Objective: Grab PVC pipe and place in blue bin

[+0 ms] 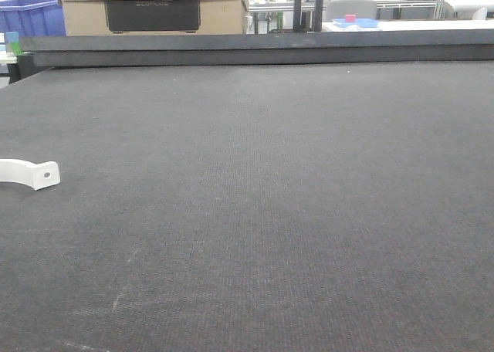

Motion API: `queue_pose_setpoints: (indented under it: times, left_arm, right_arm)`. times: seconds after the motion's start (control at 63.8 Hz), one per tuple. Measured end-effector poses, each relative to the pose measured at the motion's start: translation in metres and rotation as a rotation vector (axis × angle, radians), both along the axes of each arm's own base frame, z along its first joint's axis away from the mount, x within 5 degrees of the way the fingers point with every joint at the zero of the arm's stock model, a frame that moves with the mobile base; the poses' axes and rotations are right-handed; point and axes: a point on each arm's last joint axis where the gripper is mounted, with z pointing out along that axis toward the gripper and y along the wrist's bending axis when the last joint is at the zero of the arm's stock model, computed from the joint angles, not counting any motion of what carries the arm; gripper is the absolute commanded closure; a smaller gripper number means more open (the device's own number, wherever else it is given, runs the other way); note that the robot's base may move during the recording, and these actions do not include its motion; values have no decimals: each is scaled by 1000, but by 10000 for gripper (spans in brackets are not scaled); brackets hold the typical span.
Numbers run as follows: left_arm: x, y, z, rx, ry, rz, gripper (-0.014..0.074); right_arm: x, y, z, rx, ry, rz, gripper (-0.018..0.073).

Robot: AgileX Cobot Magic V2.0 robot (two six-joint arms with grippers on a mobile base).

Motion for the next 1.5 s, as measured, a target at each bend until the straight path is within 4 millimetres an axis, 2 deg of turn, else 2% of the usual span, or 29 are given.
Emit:
queue_pose_setpoints:
  times: [0.188, 0.313, 0.564, 0.815, 0.971, 1.065, 1.159, 1.269, 1.347, 1.394, 1.504]
  left_arm:
    - [20, 0, -15, 1, 24, 0, 707]
    - [25, -1, -24, 2, 74, 0, 707]
    - [19, 0, -30, 5, 175, 10, 707]
    - [15, 3, -32, 42, 227, 19, 707]
    - [15, 4, -32, 47, 227, 18, 707]
    - [15, 4, -32, 50, 227, 18, 707]
    - [15, 4, -32, 50, 227, 18, 707]
    - [15, 4, -32, 50, 227, 18, 707]
    - [15, 4, -32, 50, 225, 18, 707]
    - [16, 4, -32, 50, 222, 18, 707]
    - [16, 4, -32, 50, 214, 18, 707]
  right_arm:
    - [10, -3, -4, 10, 30, -2, 727]
    - [26, -6, -18, 42, 153, 4, 727]
    - [75, -17, -47, 161, 519, 12, 711]
    - [125, -29, -54, 283, 748, -25, 711]
    - [153, -41, -69, 314, 912, -114, 711]
    - [163, -46, -79, 316, 985, -141, 708]
    - [171, -49, -91, 325, 1034, -151, 630]
    - [178, -50, -105, 348, 1081, -156, 410]
    - [181, -51, -111, 350, 1093, -157, 307]
    - [183, -51, -113, 350, 1085, -157, 288]
    - [188, -52, -117, 348, 1061, -158, 327]
